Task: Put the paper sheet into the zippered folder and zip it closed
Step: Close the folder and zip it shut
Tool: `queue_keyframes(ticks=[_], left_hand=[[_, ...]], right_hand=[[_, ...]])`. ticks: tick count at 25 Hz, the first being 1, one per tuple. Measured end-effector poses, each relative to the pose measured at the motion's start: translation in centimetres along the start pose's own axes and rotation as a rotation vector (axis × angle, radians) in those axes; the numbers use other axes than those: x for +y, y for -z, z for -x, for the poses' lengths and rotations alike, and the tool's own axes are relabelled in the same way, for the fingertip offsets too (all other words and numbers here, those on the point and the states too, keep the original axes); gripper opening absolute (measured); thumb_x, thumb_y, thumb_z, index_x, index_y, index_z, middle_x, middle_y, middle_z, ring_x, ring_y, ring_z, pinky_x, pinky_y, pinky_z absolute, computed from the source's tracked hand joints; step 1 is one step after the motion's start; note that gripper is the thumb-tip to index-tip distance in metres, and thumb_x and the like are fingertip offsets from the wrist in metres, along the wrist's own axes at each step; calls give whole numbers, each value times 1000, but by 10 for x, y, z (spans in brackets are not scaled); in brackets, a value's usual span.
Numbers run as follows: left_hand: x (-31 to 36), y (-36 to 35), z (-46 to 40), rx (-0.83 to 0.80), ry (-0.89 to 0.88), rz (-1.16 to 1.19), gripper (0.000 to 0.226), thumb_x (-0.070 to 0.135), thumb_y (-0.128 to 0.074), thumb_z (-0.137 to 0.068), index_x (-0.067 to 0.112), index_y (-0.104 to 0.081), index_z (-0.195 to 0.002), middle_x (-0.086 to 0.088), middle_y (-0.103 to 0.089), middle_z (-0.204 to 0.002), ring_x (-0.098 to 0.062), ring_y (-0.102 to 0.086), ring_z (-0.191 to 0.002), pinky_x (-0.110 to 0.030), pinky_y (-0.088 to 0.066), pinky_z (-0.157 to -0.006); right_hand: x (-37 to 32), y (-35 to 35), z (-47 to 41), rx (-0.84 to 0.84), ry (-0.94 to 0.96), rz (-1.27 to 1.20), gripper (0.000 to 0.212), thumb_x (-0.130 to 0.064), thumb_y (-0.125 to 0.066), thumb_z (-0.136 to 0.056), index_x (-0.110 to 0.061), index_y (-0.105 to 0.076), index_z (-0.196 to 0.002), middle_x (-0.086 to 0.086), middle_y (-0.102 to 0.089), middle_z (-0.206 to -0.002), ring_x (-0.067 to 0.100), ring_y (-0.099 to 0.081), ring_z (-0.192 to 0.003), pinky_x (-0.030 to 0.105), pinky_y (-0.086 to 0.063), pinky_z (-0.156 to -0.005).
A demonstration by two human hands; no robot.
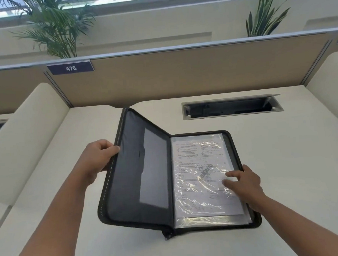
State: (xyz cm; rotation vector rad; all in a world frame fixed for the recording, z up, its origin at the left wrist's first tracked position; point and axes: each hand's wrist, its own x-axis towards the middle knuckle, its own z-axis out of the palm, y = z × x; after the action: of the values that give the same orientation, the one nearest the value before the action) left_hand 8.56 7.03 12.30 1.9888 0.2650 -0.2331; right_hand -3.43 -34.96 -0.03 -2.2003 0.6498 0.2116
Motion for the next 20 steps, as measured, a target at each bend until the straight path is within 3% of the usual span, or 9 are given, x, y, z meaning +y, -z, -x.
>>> queue_keyframes(ticks=[2,4,6,10,13,16,20], left_hand=[[27,-20,12,-130,-100,69,22,23,-74,-89,20,-65,-69,7,-59,-52,-9,-59,-46,-25,-51,-48],[50,-48,25,-201,-187,113,22,29,-78,-86,22,-65,-69,9,-58,-56,-8,-58,-48,-23,-51,-50],[67,-80,35,-235,-253,142,26,38,-80,-82,17,-66,-78,8,-61,-63,-11,-59,-52,-24,-52,-52],[75,-143,49,-235,-322,130,41,60,-75,-79,22,-66,-91,7,-69,-86,-16,-68,-57,-22,-53,-55],[57,-182,51,-307,-405,-60,44,59,-72,-82,34,-66,-118,14,-67,-116,-9,-72,-82,-22,-56,-67],[20,-209,43,-323,-494,-410,62,56,-66,-88,31,-52,-143,8,-49,-143,-13,-51,-128,-33,-42,-107],[-27,-216,32,-298,-306,-685,67,59,-59,-90,36,-42,-150,-6,-22,-164,-33,-21,-148,-47,-27,-118]], right_hand=[[-16,-2,8,0,69,-90,25,-40,-80,-80,-38,-76,-105,-3,-48,-152,22,-43,-139,46,-40,-106],[-37,0,17,-95,167,-372,17,-33,-82,-83,-35,-78,-99,-8,-71,-124,16,-62,-120,28,-51,-90],[-60,10,27,-182,236,-563,14,-29,-81,-85,-32,-80,-98,-6,-80,-101,14,-73,-100,17,-55,-72],[-88,43,41,-205,342,-700,34,-52,-76,-79,-31,-80,-106,3,-79,-98,13,-71,-82,22,-54,-65],[-86,63,41,-209,367,-738,36,-49,-72,-84,-21,-80,-106,1,-77,-92,13,-65,-77,23,-51,-63],[-69,77,32,-179,281,-715,15,-28,-71,-91,-19,-81,-98,-6,-73,-79,7,-61,-70,25,-47,-62],[-31,87,12,-86,110,-584,11,-11,-71,-88,-17,-79,-84,-3,-74,-73,7,-62,-61,21,-48,-54]])
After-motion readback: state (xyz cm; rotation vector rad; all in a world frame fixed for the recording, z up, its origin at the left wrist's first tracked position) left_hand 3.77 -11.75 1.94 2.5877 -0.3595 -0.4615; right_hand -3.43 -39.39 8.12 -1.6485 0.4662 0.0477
